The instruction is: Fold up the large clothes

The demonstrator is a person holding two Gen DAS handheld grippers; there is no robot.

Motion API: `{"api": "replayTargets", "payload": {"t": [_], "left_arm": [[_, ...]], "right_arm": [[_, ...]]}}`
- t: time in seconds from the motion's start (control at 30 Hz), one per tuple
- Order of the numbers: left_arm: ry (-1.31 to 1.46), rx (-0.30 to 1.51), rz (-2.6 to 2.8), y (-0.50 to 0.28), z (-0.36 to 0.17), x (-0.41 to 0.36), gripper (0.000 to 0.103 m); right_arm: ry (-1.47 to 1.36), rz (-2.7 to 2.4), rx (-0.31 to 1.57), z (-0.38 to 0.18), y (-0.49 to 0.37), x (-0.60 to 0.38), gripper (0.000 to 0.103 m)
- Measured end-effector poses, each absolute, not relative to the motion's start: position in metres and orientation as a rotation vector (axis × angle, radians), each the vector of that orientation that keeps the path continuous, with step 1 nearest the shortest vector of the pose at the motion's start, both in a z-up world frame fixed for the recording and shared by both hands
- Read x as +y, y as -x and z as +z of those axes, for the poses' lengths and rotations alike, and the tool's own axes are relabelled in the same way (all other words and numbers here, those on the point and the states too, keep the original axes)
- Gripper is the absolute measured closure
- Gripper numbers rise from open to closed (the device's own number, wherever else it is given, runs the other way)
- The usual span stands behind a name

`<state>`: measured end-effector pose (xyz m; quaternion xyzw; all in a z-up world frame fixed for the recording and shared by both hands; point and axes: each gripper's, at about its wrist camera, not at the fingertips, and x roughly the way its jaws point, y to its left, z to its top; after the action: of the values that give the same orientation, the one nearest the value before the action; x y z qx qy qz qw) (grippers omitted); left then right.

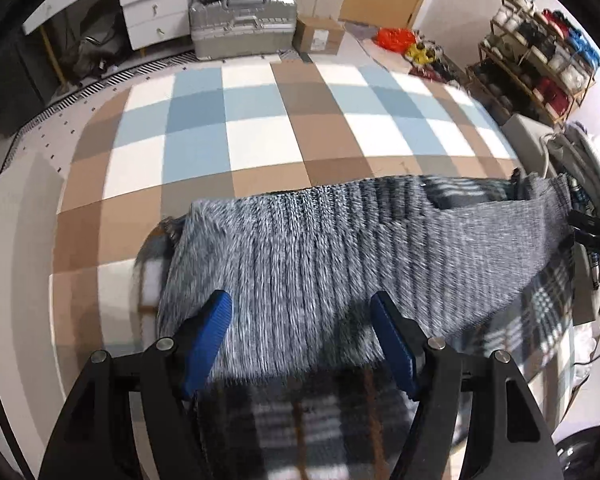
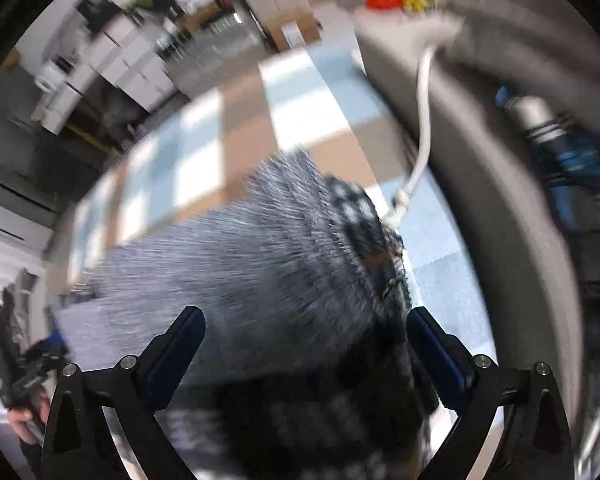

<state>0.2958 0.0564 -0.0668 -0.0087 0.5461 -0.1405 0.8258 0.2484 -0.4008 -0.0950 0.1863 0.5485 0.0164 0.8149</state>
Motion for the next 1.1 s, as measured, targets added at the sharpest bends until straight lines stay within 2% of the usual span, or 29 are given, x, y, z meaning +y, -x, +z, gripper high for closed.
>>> {"api": "replayTargets", "payload": {"t": [0.17,0.37,0.43,0.6,0.77,1.0,1.1], "left_arm": [[0.05,1.062,-0.311,-0.264,-0.05,0.063,0.036],[0.113,0.995,-0.351,-0.221,-0.039,0.066,0.035],[0.096,0.994,-0.363,-0.214,-0.04,0.059,0.034],[0.009,1.026,-0.399,-0.21,-0.042,0.025,0.03],[-0.056,1.036,-0.472,-0.221,-0.038,-0.033,0.028],[-0.093,1.126,-0.615,-0.248,-0.052,-0.123,0.027],[-0.058,1.218,-0.694,-0.262,-0.067,-0.146,0.027]], "right_arm": [[-0.366,0.196,0.912,-0.036,-0.176,-0.375,0.0],[-0.334,0.211,0.723,-0.021,-0.103,-0.34,0.0],[-0.375,0.204,0.719,-0.029,-0.087,-0.341,0.0],[-0.788,0.239,0.819,-0.087,-0.076,-0.381,0.0],[-1.114,0.268,0.816,-0.133,-0.067,-0.417,0.0],[-1.183,0.213,0.842,-0.153,-0.083,-0.438,0.0],[-1.164,0.183,0.828,-0.148,-0.084,-0.441,0.0]]}}
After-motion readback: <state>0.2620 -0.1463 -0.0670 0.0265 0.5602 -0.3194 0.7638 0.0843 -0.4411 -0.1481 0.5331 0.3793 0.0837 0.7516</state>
